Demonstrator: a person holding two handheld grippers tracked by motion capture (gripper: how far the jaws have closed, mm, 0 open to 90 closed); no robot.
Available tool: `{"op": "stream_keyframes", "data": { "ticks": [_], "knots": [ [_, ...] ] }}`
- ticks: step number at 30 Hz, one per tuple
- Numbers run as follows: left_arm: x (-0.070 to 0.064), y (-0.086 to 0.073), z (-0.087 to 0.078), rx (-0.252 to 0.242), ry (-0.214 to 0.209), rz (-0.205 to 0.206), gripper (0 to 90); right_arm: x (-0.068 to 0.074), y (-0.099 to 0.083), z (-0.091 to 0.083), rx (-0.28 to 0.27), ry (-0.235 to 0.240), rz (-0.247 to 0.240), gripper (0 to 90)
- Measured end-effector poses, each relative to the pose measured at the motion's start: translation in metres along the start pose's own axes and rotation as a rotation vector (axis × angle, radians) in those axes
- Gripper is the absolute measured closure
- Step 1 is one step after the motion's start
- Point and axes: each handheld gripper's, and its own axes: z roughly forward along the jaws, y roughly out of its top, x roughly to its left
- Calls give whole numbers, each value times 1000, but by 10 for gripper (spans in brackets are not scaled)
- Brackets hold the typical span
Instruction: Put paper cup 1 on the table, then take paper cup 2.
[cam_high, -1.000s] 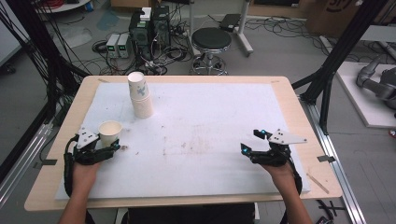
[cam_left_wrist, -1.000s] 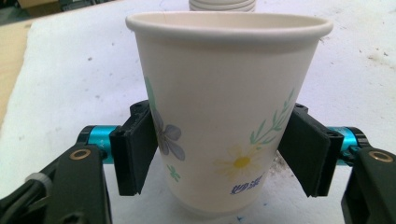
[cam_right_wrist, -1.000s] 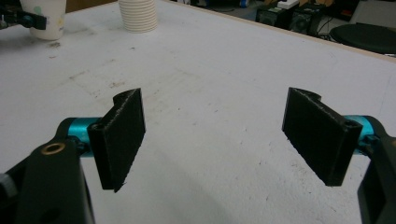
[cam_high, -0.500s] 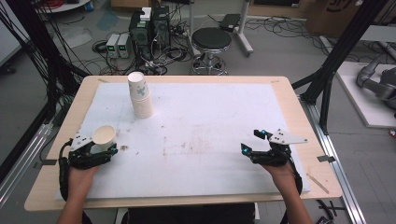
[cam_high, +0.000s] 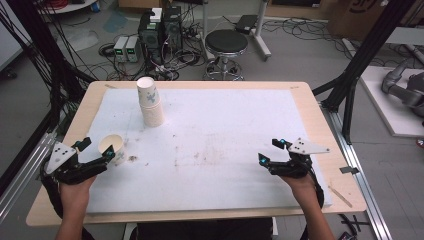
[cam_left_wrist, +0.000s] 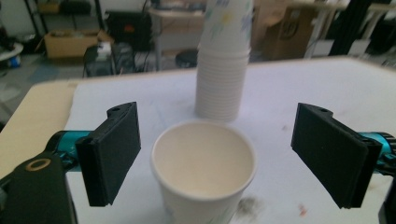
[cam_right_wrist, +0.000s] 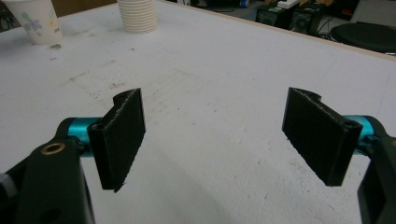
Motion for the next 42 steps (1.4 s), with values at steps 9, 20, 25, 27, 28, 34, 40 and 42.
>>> {"op": "stream_keyframes", "data": {
  "ticks": [9, 20, 25, 27, 28, 34, 40, 42],
  "knots": [
    [-32, 10, 12, -148, -251, -10, 152, -4, 0, -3, 5, -36, -1, 220],
    [-50, 7, 38, -87, -344, 21, 156, -11, 0, -16, -8, -101, 19, 220],
    [-45, -2, 35, -73, -335, 4, 156, -14, 0, -17, -17, -120, 36, 220],
    [-42, -2, 33, -74, -326, 1, 156, -14, 1, -16, -17, -122, 39, 220],
    [-41, -2, 33, -81, -322, -3, 156, -14, 1, -15, -14, -119, 38, 220],
    [-44, 1, 35, -84, -328, 6, 156, -16, -2, -16, -6, -112, 38, 220],
    [-49, -1, 40, -69, -340, 16, 157, -16, -4, -22, -22, -122, 41, 220],
    [-48, -2, 41, -61, -338, 18, 157, -16, -5, -22, -19, -121, 44, 220]
  ]
}}
